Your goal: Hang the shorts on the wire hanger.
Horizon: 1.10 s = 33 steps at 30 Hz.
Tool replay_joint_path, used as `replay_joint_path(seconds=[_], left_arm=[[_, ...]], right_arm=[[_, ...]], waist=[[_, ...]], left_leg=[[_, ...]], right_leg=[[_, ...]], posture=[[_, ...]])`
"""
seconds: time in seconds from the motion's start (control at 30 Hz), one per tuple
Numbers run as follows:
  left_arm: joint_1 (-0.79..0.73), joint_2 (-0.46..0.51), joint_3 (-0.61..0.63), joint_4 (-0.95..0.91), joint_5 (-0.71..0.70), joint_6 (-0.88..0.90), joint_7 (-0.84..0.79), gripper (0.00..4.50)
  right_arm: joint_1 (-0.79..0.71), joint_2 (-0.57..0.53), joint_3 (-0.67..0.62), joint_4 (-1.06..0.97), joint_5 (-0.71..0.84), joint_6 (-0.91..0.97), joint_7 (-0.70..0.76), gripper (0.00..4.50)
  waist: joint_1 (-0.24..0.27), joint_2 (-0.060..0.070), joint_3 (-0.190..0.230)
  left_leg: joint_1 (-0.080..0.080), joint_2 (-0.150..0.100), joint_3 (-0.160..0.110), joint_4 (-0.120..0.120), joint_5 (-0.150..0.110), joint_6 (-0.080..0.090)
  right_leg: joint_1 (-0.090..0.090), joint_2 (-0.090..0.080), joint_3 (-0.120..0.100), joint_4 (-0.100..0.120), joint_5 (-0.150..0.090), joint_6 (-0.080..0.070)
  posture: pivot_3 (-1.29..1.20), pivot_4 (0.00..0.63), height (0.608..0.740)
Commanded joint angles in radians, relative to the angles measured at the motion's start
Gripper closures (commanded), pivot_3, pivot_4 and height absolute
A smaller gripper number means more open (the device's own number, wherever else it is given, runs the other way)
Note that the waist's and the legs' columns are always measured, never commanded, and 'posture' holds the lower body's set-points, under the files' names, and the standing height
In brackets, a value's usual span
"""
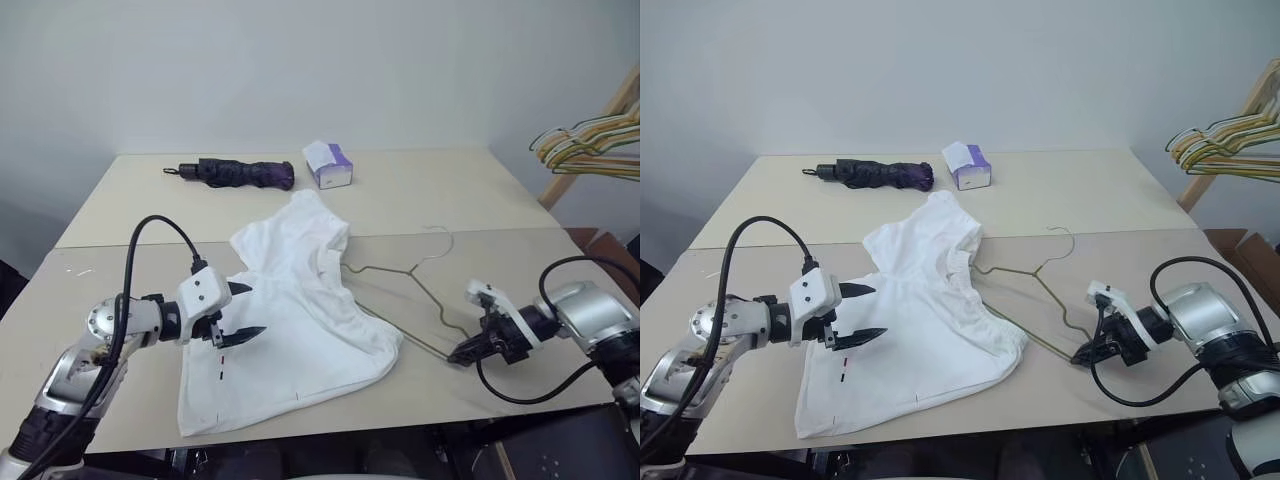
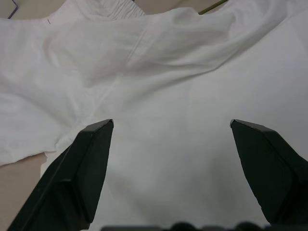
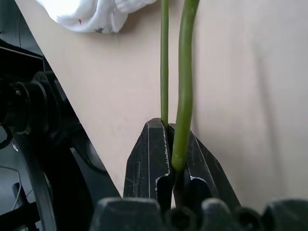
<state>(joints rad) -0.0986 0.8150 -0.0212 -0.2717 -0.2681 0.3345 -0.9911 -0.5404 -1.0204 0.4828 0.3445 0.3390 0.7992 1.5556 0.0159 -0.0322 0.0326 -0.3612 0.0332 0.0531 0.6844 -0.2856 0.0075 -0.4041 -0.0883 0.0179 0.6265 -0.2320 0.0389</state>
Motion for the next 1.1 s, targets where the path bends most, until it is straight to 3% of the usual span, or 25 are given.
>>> replay_joint_path(seconds=[0.03, 0.13, 0.27, 0.37, 0.47, 0.63, 0.73, 0.83, 1.0, 1.1], left_arm=[[-0.012, -0.014, -0.006, -0.005, 0.014, -0.024, 0.014, 0.29], [-0.022, -0.028, -0.016, 0.001, 0.022, -0.026, 0.015, 0.29], [-0.026, -0.039, -0.020, 0.007, 0.028, -0.032, 0.018, 0.29], [-0.009, -0.035, -0.014, 0.002, 0.036, -0.041, 0.019, 0.29], [0.005, -0.032, -0.012, -0.007, 0.039, -0.040, 0.025, 0.29], [0.017, -0.029, -0.016, -0.017, 0.062, -0.045, 0.046, 0.29], [0.018, -0.028, -0.017, -0.017, 0.071, -0.048, 0.049, 0.29], [0.016, -0.030, -0.016, -0.014, 0.073, -0.052, 0.046, 0.29], [0.015, -0.033, -0.013, -0.013, 0.078, -0.052, 0.054, 0.29], [0.014, -0.032, -0.014, -0.013, 0.082, -0.053, 0.055, 0.29]], right_arm=[[-0.092, -0.004, 0.042, 0.005, 0.084, 0.073, 0.059, 4.50], [-0.192, 0.020, 0.089, 0.092, 0.201, 0.142, 0.059, 4.50], [-0.308, 0.055, 0.222, 0.219, 0.234, 0.128, 0.059, 4.50], [-0.325, -0.014, 0.399, 0.135, 0.302, 0.026, 0.059, 4.50], [-0.368, -0.004, 0.503, 0.171, 0.323, 0.008, 0.059, 4.50], [-0.483, 0.147, 0.498, 0.436, 0.318, 0.020, 0.059, 4.50], [-0.504, 0.146, 0.543, 0.431, 0.346, -0.019, 0.059, 4.50], [-0.501, 0.087, 0.644, 0.302, 0.394, -0.076, 0.059, 4.50], [-0.547, 0.257, 0.476, 0.589, 0.319, -0.005, 0.059, 4.50], [-0.546, 0.299, 0.376, 0.678, 0.242, -0.041, 0.059, 4.50]], waist=[[-0.003, 0.000, 0.000], [-0.018, 0.001, 0.001], [-0.026, 0.001, 0.001], [-0.019, 0.002, 0.001], [-0.011, 0.002, 0.001], [-0.016, 0.003, 0.002], [-0.005, 0.003, 0.002], [0.008, 0.004, 0.002], [0.001, 0.003, 0.001], [0.001, 0.004, 0.002]], left_leg=[[0.000, 0.000, 0.000, 0.000, 0.000, 0.000], [0.003, 0.000, 0.001, 0.000, 0.000, 0.000], [0.003, 0.000, 0.001, 0.000, 0.000, 0.000], [0.001, 0.000, 0.000, 0.000, 0.000, 0.000], [-0.002, 0.000, 0.000, 0.000, 0.000, 0.001], [-0.001, 0.000, 0.001, 0.000, 0.000, 0.000], [0.000, 0.001, -0.001, 0.000, 0.001, 0.000], [-0.002, 0.000, -0.001, 0.000, 0.001, 0.000], [-0.011, 0.000, 0.000, 0.000, 0.001, -0.001], [-0.011, 0.000, 0.000, 0.000, 0.002, -0.002]], right_leg=[[0.000, 0.000, 0.000, 0.000, 0.000, 0.000], [0.001, 0.000, 0.002, 0.001, 0.001, -0.001], [0.001, 0.001, 0.002, 0.001, 0.001, -0.001], [0.000, 0.000, 0.001, 0.001, 0.001, -0.001], [-0.003, -0.001, -0.001, 0.001, 0.000, -0.001], [-0.004, 0.000, 0.000, 0.002, 0.002, -0.002], [-0.002, 0.000, 0.000, 0.003, 0.002, -0.003], [-0.003, -0.001, -0.002, 0.003, 0.001, -0.002], [-0.015, -0.001, -0.001, 0.006, 0.003, -0.004], [-0.016, 0.000, -0.001, 0.008, 0.003, -0.004]], posture=[[0.04, 0.000, 0.740], [0.04, 0.000, 0.740], [0.05, 0.000, 0.740], [0.06, 0.000, 0.740], [0.07, 0.000, 0.740], [0.09, 0.000, 0.740], [0.09, 0.000, 0.740], [0.09, 0.000, 0.740], [0.09, 0.000, 0.740], [0.09, 0.000, 0.740]])
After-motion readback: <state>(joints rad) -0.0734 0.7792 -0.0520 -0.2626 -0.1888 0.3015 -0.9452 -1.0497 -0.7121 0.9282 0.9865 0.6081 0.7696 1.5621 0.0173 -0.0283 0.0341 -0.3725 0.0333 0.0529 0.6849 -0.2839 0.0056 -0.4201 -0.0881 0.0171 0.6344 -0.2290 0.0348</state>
